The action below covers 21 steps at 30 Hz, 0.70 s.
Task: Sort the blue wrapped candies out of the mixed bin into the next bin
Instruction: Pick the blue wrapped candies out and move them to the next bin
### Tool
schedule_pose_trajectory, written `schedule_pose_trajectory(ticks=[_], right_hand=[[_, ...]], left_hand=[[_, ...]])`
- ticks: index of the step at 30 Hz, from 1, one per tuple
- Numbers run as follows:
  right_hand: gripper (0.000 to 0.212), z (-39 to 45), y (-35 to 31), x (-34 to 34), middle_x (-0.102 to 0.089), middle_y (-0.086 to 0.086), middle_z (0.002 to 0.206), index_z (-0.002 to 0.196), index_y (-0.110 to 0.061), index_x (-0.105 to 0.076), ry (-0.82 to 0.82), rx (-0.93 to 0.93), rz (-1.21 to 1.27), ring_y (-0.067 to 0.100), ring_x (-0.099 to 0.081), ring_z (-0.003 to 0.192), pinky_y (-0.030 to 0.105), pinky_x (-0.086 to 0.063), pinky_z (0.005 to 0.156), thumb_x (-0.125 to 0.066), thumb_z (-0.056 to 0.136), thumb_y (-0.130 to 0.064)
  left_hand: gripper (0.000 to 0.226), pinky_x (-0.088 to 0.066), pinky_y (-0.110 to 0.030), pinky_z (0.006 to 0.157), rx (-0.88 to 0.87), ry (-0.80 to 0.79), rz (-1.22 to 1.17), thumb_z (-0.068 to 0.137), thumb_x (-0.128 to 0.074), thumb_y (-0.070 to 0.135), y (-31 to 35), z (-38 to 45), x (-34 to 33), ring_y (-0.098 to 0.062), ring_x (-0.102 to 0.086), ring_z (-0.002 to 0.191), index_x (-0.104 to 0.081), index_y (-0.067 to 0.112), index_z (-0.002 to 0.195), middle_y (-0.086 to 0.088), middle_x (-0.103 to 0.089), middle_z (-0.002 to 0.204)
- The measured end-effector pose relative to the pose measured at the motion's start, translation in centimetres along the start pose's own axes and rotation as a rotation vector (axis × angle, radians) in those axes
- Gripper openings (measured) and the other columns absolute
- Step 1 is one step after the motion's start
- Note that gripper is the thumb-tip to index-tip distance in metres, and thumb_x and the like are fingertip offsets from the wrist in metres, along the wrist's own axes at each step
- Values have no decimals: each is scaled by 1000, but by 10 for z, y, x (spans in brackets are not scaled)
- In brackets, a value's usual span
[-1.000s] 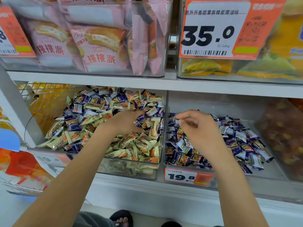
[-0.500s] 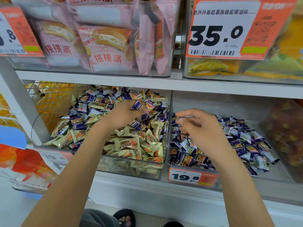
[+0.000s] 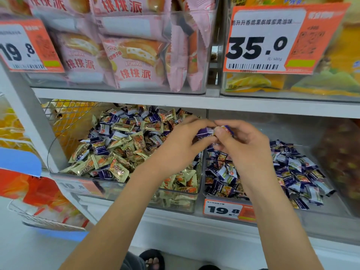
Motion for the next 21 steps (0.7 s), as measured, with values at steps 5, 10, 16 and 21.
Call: schedule_pose_trajectory(ticks=[5,10,16,21], right_hand=[[14,7,11,33,-71,5,95,97,-22,-70,192,-43,-190,9,-68,83,22,-55,81,-61,90,-14],[26,1,4,38,-68,-15,100,111,-41,-65,-42,-91,-160,-7,-61,95,15,-50,77,-61,87,-32],[35,3,3,38,-69,-9,101,97,-33,-69,-17,-74,-195,2,-62,92,18,-47,79,-68,81,-1],[40,4,10,52,-62,-13,108,108,-31,-66,90,-120,-362,5,-57,105,15,-42,82,-55,90,3]], left_hand=[[45,-25,-1,88,58,-78,-21,98,-43,30,4,2,-14,-1,-39,109,-40,16,140,7,-44,114],[58,-32,-19,91,6,-149,149,97,-45,29,8,4,-29,-15,-42,107,-22,11,148,-2,-40,114],[69,-33,-4,77,64,-137,-25,88,-60,8,2,8,-32,2,-46,81,-25,20,146,5,-45,111],[89,-30,4,83,80,-177,-82,74,-77,17,-7,6,-27,2,-45,113,-25,35,144,9,-41,136]])
Point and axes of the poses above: each hand's wrist, its own z-axis towards the middle knuckle, its own x-axis out of the back of the hand, y = z × x, the point moved 2 cm from there along z, towards the middle knuckle
